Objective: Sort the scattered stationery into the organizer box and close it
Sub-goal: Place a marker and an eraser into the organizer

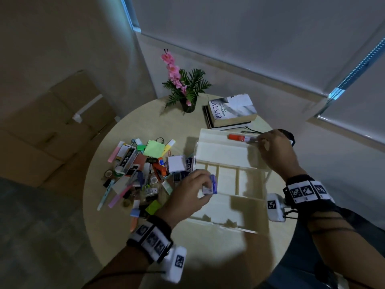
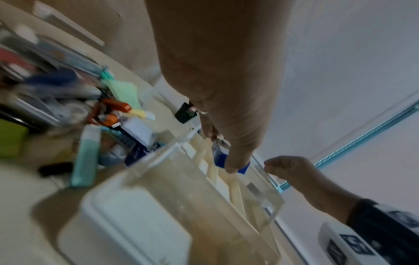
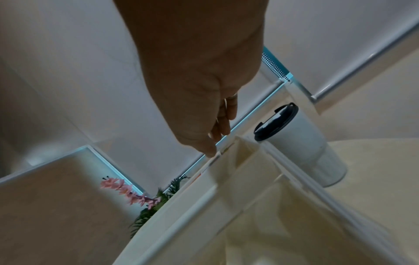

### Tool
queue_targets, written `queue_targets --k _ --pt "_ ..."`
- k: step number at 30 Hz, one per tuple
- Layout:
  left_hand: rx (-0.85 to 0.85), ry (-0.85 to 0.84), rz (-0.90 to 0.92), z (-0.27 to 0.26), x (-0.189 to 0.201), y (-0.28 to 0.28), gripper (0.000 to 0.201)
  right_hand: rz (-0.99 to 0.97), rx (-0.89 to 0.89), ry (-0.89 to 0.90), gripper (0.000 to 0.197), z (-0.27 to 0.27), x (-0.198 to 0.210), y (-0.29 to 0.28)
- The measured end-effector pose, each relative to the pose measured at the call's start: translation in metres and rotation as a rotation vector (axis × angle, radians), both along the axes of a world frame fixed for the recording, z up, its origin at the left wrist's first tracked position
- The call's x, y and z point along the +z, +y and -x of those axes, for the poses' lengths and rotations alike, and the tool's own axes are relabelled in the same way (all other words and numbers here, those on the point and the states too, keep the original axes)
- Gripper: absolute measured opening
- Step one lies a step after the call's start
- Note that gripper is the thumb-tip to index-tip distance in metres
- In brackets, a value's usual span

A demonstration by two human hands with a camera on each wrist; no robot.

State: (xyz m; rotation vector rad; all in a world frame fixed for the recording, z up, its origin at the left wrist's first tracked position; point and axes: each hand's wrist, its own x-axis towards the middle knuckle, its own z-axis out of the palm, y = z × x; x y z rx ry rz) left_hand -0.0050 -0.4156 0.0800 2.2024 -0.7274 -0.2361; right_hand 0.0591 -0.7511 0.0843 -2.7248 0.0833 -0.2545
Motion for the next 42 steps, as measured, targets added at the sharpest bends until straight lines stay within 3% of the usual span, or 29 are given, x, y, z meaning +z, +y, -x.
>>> queue_targets --k 5,9,13,19,24,31,34,38,42 --pt "-0.053 -0.027 -0.105 -0.009 -0.027 -0.047 0.017 -0.216 0.156 -0.117 0.008 0.079 0.002 0.041" --pt "-0.063 -0.104 -0.113 -0.006 -0.036 -0.057 0.011 -0.272 0.257 0.004 0.011 0.124 -0.03 0.064" --pt "-0.064 -0.109 -0.11 -0.008 -0.042 -0.062 0.005 -0.347 0.24 0.063 0.015 0.123 -0.056 0.081" --pt "-0.001 -0.164 -0.115 0.002 -0.043 -0.035 0.013 -0.25 0.086 0.099 0.03 0.098 -0.072 0.097" --pt "0.009 -0.101 -0.105 0.017 -0.045 0.008 0.015 -0.051 0.075 0.0 0.051 0.088 -0.065 0.108" --pt "0.018 -0.074 -0.058 0.018 -0.042 0.035 0.013 0.006 0.089 -0.122 0.033 0.087 -0.071 0.107" --pt "0.033 -0.057 -0.03 0.016 -0.042 0.045 0.012 0.025 0.079 -0.093 0.039 0.083 -0.072 0.112" --pt "0.019 -0.045 -0.022 0.012 -0.041 0.064 0.01 0.048 0.05 -0.067 0.022 0.075 -0.065 0.118" --pt "-0.002 -0.03 -0.007 0.006 -0.038 0.087 0.013 0.147 -0.004 -0.078 0.026 0.085 -0.057 0.116"
